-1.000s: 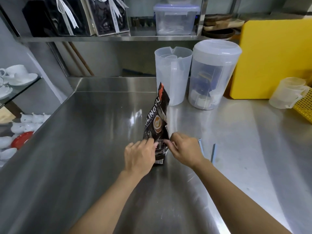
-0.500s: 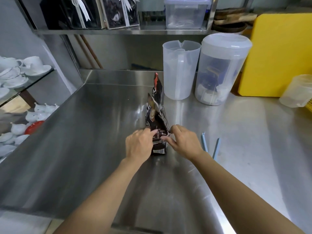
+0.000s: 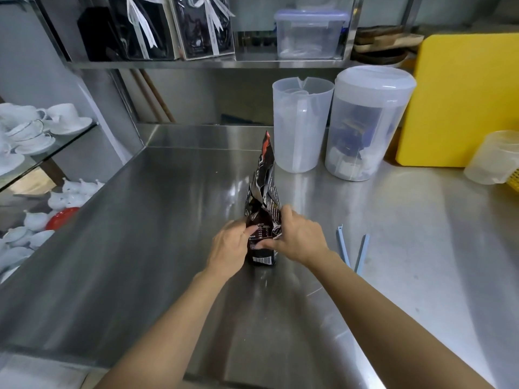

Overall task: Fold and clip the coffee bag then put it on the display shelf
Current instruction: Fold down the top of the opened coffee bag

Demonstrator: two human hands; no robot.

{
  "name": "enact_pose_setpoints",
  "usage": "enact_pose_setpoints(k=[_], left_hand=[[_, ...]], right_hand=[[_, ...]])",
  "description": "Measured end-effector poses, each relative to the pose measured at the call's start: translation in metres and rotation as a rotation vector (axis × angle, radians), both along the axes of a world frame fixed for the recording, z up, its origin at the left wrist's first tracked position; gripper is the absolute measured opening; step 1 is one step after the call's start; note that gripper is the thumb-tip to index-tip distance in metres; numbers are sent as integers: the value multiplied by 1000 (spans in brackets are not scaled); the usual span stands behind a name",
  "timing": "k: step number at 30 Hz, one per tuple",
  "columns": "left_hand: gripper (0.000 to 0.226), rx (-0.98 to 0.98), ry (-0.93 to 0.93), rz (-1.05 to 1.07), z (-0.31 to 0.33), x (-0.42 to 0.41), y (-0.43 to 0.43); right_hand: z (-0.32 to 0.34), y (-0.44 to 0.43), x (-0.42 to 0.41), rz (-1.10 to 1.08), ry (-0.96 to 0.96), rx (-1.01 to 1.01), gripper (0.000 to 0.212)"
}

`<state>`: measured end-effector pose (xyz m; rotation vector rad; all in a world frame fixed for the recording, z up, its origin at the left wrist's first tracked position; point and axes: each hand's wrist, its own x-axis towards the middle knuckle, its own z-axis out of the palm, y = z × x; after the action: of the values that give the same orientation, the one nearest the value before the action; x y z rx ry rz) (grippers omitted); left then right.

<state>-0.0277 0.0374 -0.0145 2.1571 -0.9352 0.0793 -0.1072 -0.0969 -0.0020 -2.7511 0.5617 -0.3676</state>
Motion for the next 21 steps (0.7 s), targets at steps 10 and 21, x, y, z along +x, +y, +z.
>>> enact_pose_setpoints(k=[10,21], left_hand=[[22,-65,41,-75,-3,3,0],[34,3,-217,59,-3,-4,-10]], right_hand=[[-9,0,1,138,-101,-71,58],[-6,-6,-1,101,-192,-209,52]])
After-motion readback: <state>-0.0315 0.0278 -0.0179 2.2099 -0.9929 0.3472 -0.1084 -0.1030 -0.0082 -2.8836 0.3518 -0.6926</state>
